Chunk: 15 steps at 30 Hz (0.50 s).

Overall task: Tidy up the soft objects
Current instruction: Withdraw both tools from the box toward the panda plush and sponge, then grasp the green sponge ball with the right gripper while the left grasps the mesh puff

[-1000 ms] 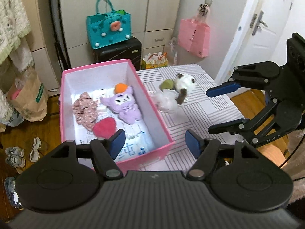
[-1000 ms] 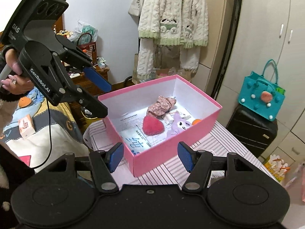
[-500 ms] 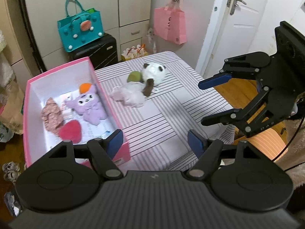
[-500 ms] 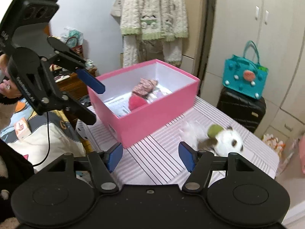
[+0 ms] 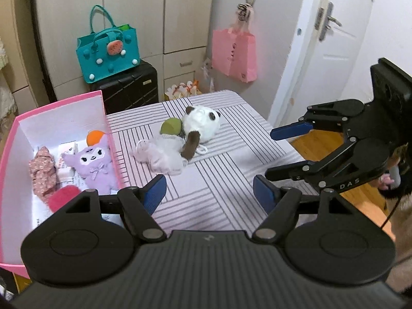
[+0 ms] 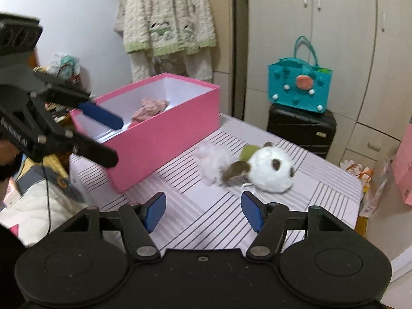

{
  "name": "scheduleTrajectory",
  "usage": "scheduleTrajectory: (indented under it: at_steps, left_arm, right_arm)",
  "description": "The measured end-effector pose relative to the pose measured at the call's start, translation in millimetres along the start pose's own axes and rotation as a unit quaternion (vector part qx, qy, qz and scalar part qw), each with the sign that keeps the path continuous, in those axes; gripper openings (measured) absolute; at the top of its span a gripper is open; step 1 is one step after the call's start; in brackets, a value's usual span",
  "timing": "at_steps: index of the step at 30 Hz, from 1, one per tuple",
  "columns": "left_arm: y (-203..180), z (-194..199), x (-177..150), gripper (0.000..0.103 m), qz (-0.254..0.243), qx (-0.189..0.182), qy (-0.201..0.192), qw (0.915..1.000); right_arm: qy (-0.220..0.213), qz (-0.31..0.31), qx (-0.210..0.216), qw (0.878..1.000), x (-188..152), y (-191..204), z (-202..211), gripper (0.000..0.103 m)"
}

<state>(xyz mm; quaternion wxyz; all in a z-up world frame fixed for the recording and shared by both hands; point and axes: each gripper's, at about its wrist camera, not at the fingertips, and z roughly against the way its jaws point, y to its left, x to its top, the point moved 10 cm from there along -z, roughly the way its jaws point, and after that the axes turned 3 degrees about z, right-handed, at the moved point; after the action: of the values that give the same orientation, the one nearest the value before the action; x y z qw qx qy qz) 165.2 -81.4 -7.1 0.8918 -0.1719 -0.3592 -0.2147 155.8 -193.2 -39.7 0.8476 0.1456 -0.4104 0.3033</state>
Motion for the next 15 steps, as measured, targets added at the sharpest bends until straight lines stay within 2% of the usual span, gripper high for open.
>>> scheduleTrajectory:
  at_steps: [6, 11, 15]
  left_arm:
    - [0, -35, 12, 0.072, 0.020, 0.025, -0.020, 0.9993]
    - [14, -62, 30, 0.069, 0.040, 0.083, -0.058, 0.9941]
    - [26, -90, 40, 0.066, 0.060, 0.120, -0.063, 0.9890]
  right_arm:
    - [-0.035, -0.016, -0.010, 0.999, 27, -38, -13, 0.070]
    - [-0.050, -0.019, 0.000, 0.999, 54, -62, -39, 0.070]
    - [-0.026, -0.019, 0.027, 0.999, 68, -77, -77, 0.074]
